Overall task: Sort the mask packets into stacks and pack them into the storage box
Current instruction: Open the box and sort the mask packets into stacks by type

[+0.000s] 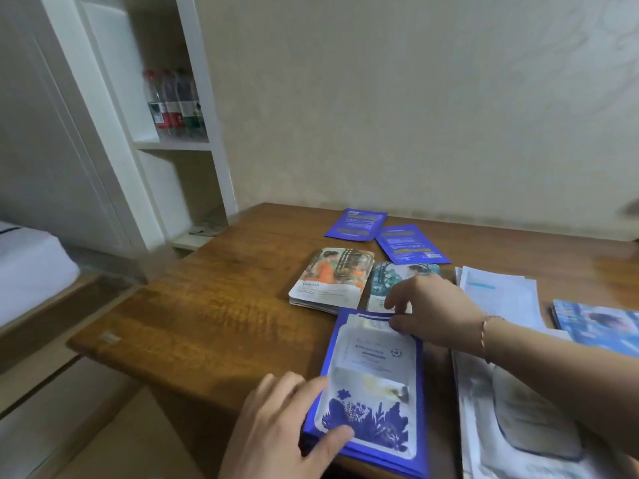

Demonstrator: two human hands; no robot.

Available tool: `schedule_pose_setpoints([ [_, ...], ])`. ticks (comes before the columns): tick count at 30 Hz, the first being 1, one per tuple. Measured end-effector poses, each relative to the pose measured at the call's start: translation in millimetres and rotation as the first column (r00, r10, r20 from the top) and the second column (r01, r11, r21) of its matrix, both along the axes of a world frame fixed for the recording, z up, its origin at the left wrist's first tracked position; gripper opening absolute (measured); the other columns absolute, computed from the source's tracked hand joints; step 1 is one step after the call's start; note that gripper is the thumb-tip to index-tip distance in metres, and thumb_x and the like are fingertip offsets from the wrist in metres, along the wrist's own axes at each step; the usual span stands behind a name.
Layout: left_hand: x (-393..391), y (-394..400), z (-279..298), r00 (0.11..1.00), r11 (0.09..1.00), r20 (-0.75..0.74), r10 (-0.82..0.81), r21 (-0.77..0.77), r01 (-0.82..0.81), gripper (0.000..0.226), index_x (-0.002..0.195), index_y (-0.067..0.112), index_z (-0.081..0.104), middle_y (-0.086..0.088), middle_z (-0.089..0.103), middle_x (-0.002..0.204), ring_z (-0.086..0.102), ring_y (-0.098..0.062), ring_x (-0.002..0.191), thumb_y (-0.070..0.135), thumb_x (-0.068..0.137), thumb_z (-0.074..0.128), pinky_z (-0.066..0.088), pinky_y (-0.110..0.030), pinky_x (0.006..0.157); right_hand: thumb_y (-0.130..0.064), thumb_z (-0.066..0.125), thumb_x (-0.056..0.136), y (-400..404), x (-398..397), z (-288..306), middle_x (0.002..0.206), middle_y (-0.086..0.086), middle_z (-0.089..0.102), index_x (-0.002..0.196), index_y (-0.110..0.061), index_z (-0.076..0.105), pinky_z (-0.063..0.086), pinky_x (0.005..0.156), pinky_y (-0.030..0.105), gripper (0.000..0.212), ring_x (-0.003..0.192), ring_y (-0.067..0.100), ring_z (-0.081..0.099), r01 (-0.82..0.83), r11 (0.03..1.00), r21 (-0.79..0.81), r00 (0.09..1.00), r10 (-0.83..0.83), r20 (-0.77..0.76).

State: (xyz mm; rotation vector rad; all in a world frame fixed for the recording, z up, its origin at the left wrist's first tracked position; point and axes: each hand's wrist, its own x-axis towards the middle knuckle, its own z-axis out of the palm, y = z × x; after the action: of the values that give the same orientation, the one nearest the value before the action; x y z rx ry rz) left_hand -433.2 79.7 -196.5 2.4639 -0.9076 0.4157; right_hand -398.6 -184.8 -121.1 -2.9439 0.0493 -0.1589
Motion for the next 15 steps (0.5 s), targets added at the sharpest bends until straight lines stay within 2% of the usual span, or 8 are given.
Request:
schedule_pose_setpoints([
  [2, 1.2, 2.6, -12.4, 0.986, 0.998, 0.153, -0.068, 0.017, 0.066, 0.058, 0.110, 0.030, 0.067, 0.015, 0.054, 0.097, 0.050, -0.007, 0.086, 0.076, 0.085, 0.041, 0.055, -0.033, 0.063, -0.041, 0.064, 0.082, 2.5, -4.2, -1.3, 0.107, -0.015, 0.063, 0.102, -0.036, 0.065, 0.052, 0.078, 0.032, 0.021, 0.105, 0.012, 0.054, -0.006, 0.985, -0.171, 0.997, 0.020, 0.080],
  [4, 1.6, 1.5, -14.6, 0.975, 0.995, 0.202, -0.096, 0.027, 0.093, 0.058, 0.105, 0.029, 0.072, 0.013, 0.053, 0.103, 0.049, -0.006, 0.091, 0.073, 0.087, 0.040, 0.053, -0.030, 0.065, -0.049, 0.057, 0.085, 8.1, -7.8, -2.6, 0.113, -0.015, 0.059, 0.104, -0.037, 0.063, 0.052, 0.080, 0.034, 0.023, 0.112, 0.013, 0.051, -0.079, 0.978, -0.195, 0.989, 0.102, 0.111],
  [7, 1.8, 0.6, -17.6, 0.963, 0.996, 0.258, -0.080, -0.025, 0.090, 0.058, 0.100, 0.027, 0.075, 0.013, 0.054, 0.105, 0.049, -0.005, 0.093, 0.072, 0.088, 0.041, 0.049, -0.028, 0.068, -0.061, 0.051, 0.085, 18.4, -13.0, -2.0, 0.118, -0.017, 0.056, 0.118, -0.040, 0.058, 0.051, 0.082, 0.032, 0.040, 0.109, 0.011, 0.056, -0.190, 0.975, -0.111, 0.982, 0.189, -0.021],
  [10, -0.3, -0.1, -20.7, 0.955, 0.997, 0.288, -0.073, -0.016, 0.081, 0.055, 0.096, 0.027, 0.078, 0.008, 0.065, 0.097, 0.051, -0.011, 0.092, 0.070, 0.088, 0.044, 0.052, -0.034, 0.071, -0.068, 0.048, 0.085, 23.2, -18.3, -2.8, 0.121, -0.016, 0.054, 0.128, -0.040, 0.052, 0.049, 0.086, 0.032, 0.052, 0.112, 0.012, 0.055, -0.250, 0.956, -0.156, 0.959, 0.223, -0.172],
  [15, -0.6, 1.4, -28.3, 0.951, 0.997, 0.306, -0.044, -0.047, 0.061, 0.049, 0.097, 0.032, 0.078, 0.010, 0.069, 0.092, 0.055, -0.012, 0.090, 0.067, 0.090, 0.044, 0.051, -0.035, 0.074, -0.068, 0.043, 0.087, 22.5, -22.0, -6.2, 0.129, -0.013, 0.049, 0.132, -0.039, 0.048, 0.048, 0.091, 0.036, 0.054, 0.117, 0.016, 0.050, -0.286, 0.938, -0.196, 0.949, 0.249, -0.192],
])
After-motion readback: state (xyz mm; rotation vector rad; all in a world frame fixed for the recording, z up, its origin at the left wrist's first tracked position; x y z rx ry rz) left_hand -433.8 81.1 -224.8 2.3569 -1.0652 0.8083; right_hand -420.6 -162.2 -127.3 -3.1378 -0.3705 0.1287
